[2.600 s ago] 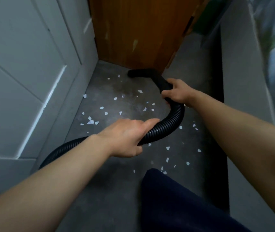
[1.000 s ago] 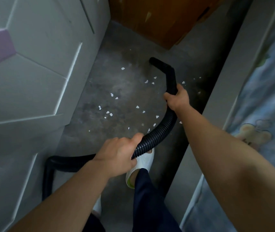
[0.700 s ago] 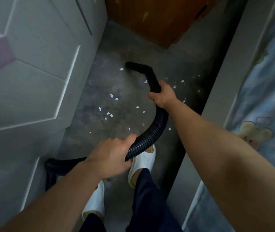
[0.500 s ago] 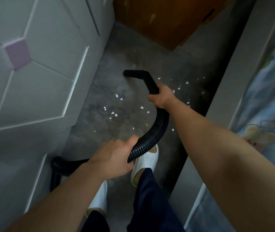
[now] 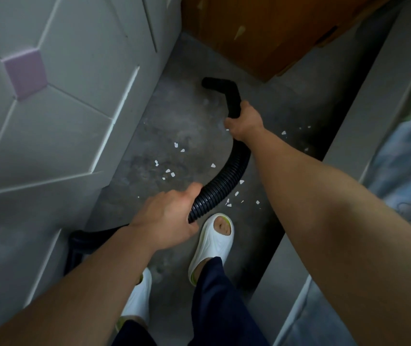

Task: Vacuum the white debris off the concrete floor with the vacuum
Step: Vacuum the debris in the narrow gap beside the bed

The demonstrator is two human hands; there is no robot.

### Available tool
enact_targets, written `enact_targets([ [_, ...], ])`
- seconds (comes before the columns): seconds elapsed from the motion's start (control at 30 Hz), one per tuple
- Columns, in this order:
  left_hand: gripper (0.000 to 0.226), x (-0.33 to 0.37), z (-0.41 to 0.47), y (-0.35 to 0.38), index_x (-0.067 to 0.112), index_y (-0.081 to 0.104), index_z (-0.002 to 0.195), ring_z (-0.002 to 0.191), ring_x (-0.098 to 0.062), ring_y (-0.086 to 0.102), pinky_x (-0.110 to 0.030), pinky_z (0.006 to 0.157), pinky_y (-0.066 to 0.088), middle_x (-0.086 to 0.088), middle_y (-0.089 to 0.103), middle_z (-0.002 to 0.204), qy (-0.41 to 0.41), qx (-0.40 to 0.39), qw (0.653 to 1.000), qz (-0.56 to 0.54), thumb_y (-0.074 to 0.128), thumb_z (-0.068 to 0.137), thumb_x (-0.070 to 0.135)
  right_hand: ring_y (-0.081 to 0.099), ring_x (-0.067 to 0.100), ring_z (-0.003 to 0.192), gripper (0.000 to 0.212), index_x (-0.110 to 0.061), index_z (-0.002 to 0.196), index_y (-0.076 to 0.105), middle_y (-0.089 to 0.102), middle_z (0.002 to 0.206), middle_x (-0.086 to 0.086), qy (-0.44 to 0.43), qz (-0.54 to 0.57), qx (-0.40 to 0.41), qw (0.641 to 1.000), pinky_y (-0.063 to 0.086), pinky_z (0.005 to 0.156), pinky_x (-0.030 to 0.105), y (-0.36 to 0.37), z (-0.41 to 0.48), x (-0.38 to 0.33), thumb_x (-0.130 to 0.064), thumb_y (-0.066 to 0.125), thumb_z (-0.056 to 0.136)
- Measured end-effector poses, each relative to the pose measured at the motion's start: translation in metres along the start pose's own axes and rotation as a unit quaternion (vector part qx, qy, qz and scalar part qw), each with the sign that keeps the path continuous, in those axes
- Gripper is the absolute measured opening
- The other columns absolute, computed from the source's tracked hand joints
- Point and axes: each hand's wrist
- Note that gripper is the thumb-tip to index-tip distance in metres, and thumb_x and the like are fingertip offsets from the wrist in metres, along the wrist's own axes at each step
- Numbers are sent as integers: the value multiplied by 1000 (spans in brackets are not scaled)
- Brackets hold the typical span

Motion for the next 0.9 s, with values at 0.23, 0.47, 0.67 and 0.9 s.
enact_targets([
  [0.23,48,3,-31,-3,35,35,113,64,-18,49,-26,58,38,10,48,73,30,-62,997,-16,62,73,30,58,26,101,49,-9,132,50,59,119,13,-18,-17,-38,999,47,82,32,9,-47,18,-18,63,86],
  [0.47,48,7,-84,11,32,42,116,65,-15,54,-24,56,40,11,46,69,53,-138,988,-53,63,74,27,57,25,102,45,-10,129,53,60,118,12,-21,-77,-120,990,40,78,27,37,-109,35,-20,65,86],
  [0.67,44,1,-130,24,33,43,111,64,-17,58,-31,57,49,6,53,70,73,-176,981,-24,62,72,28,57,26,105,43,-10,126,54,60,118,12,-27,-92,-141,985,37,77,25,66,-160,49,-19,66,85],
  [0.9,45,-19,-165,27,30,43,112,62,-15,54,-24,50,40,7,51,69,66,-179,982,-6,62,71,27,57,28,111,45,-11,129,52,59,121,12,-15,-69,-127,989,41,82,27,102,-184,41,-20,65,86],
])
Point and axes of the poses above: each hand's wrist, its own z-axis towards the middle knuckle, its own y-axis out of the palm, x = y × z
